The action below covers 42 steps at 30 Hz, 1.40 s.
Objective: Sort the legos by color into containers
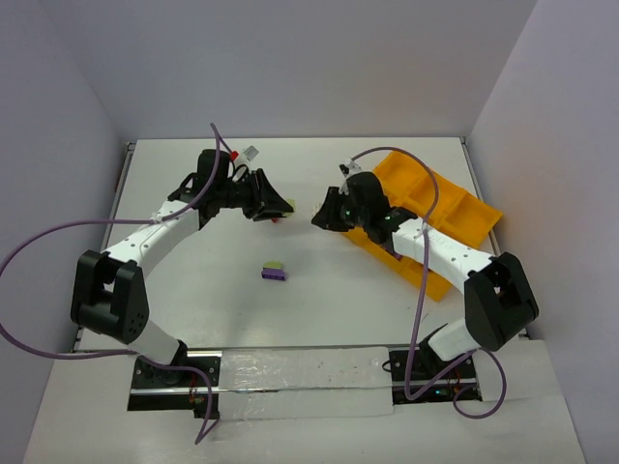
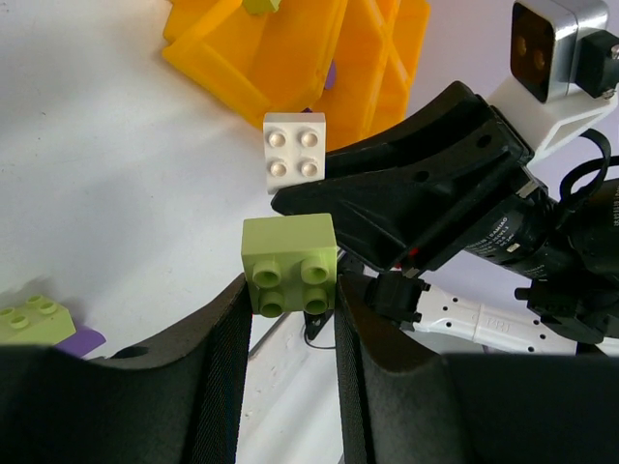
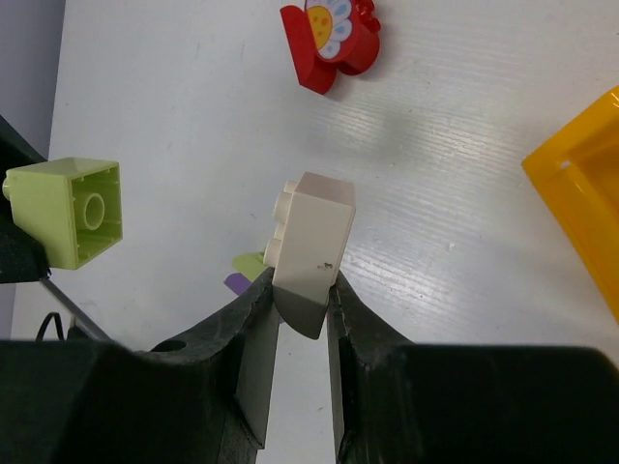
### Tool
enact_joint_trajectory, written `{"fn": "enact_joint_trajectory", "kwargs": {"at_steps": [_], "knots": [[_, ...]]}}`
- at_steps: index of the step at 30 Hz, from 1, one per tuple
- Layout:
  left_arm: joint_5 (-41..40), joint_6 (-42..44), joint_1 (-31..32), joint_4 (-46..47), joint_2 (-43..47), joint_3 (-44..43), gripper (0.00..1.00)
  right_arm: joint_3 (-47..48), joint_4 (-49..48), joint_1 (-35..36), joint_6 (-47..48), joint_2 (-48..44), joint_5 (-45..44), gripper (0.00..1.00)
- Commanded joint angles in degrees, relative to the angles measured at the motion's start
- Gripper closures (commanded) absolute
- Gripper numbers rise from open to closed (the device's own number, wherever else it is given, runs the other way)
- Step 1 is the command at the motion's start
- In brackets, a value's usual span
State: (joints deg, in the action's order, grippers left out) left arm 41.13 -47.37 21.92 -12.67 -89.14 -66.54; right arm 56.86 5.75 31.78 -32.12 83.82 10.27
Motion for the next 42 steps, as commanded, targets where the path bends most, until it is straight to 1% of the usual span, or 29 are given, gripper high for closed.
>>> {"fn": "enact_joint_trajectory", "kwargs": {"at_steps": [1,3,8,10,12,15,18,24,29,33,39,42], "knots": [[1.0,0.5,-0.3,0.9,2.4,-2.3,1.00,0.8,2.5,-1.7,0.0,-3.8,-4.9,1.00],[-1.1,1.5,-0.3,-1.0,2.5,-2.4,1.00,0.7,5.9,-4.3,-0.1,-5.6,-8.5,1.00],[-7.1,4.6,0.1,-6.9,1.3,-5.0,1.00,-2.2,9.8,-16.0,1.6,-11.7,-12.1,1.00],[-9.5,5.7,0.9,-9.4,-0.1,-7.9,1.00,-2.2,11.8,-20.5,2.4,-12.8,-15.1,1.00],[-11.8,6.8,1.9,-11.3,-1.8,-10.0,1.00,-2.4,13.4,-24.7,2.7,-13.6,-15.9,1.00],[-13.0,7.3,3.8,-12.5,-4.0,-13.4,1.00,-3.0,13.9,-30.1,1.9,-14.2,-15.9,1.00],[-13.8,7.5,5.9,-13.0,-6.3,-16.7,1.00,-2.8,13.7,-33.7,1.3,-14.1,-15.5,1.00],[-14.1,8.2,8.4,-14.9,-10.5,-22.9,1.00,0.1,12.6,-39.3,0.5,-9.6,-14.8,1.00],[-14.1,8.5,8.5,-15.2,-11.4,-23.7,1.00,1.8,12.1,-42.0,-0.4,-6.9,-15.4,1.00],[-14.1,9.2,8.5,-15.4,-12.2,-24.2,1.00,-0.1,11.0,-46.7,-0.8,-7.2,-16.0,1.00],[-13.7,10.0,8.5,-16.3,-15.4,-26.9,1.00,-1.8,10.5,-51.2,0.0,-6.6,-17.1,1.00],[-13.1,10.2,8.6,-16.5,-17.0,-28.8,1.00,-1.7,10.1,-52.8,0.6,-5.4,-17.7,0.96]]}}
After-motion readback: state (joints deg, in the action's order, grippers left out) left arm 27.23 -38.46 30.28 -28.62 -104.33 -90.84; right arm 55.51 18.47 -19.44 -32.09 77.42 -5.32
